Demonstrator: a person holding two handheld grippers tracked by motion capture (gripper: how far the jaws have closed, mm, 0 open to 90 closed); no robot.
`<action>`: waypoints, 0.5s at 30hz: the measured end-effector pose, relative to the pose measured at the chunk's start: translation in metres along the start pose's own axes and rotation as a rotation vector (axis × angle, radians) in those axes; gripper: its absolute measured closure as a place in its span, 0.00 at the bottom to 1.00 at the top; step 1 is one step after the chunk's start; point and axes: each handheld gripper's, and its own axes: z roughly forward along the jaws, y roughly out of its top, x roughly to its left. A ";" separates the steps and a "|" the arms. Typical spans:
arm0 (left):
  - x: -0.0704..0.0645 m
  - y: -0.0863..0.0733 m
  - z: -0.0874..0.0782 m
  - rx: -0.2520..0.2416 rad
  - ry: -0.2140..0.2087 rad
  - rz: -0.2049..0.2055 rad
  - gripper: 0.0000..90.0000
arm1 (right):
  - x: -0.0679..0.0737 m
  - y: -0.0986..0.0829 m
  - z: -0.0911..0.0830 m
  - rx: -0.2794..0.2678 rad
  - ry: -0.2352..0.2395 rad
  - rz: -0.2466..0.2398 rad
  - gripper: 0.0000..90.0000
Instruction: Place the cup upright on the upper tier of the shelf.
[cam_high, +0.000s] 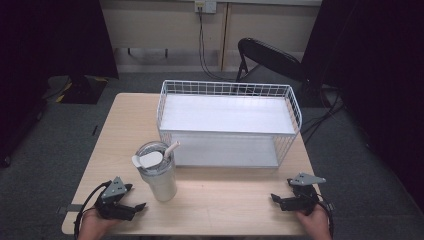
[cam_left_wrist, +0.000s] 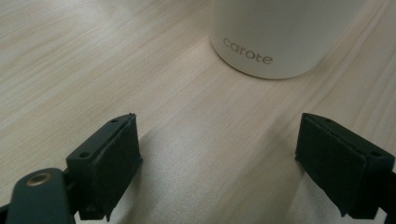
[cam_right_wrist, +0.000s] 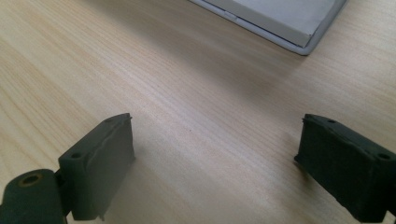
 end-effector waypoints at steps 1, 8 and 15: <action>0.000 0.000 0.000 0.001 0.001 0.000 0.14 | 0.000 0.000 0.000 0.000 0.000 -0.001 0.11; -0.001 0.001 0.001 0.003 0.002 -0.005 0.12 | 0.000 0.000 0.000 0.000 0.000 0.000 0.11; 0.001 0.000 -0.003 -0.005 -0.016 -0.034 0.17 | 0.000 0.000 0.000 0.000 0.000 0.001 0.11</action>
